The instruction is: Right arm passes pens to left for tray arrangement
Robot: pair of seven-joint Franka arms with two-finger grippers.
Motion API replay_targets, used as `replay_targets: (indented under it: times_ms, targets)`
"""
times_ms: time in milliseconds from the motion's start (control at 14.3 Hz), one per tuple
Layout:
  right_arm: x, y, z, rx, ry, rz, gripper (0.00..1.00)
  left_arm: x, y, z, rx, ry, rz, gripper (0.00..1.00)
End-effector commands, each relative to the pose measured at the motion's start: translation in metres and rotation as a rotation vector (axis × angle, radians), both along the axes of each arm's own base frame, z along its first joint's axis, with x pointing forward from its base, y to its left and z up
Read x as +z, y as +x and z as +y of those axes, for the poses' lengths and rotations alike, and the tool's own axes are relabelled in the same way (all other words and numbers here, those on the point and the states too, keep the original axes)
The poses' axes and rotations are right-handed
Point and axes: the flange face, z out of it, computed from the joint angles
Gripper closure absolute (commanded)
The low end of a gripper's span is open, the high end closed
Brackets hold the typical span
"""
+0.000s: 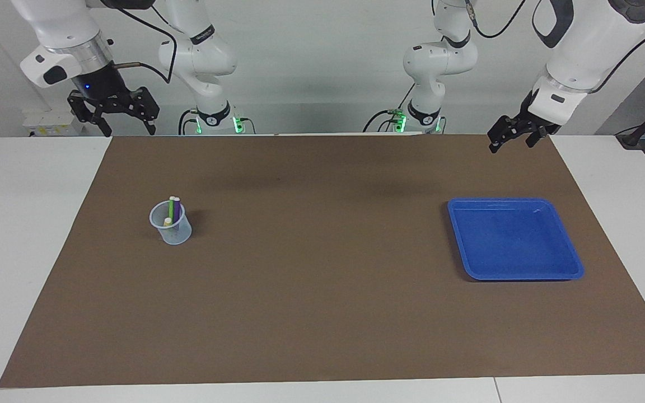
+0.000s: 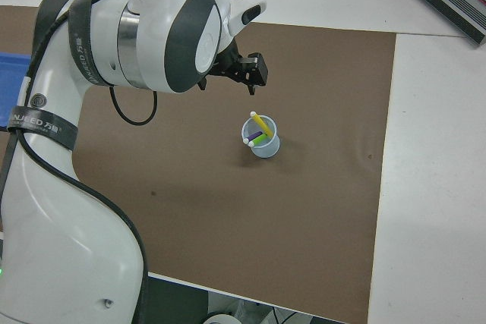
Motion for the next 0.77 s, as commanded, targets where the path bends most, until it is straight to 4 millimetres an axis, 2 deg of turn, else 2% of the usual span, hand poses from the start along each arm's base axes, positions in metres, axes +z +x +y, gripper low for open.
replay_targets:
  times_ms: [0, 702]
  targets:
    - [0.0019, 0.0035, 0.0018, -0.012, 0.002, -0.013, 0.00, 0.0024, -0.0019, 0.0019, -0.002, 0.020, 0.002, 0.00]
    - [0.0023, 0.0050, 0.0074, -0.003, 0.000, -0.024, 0.00, 0.0024, -0.0019, 0.0019, -0.002, 0.020, 0.002, 0.00]
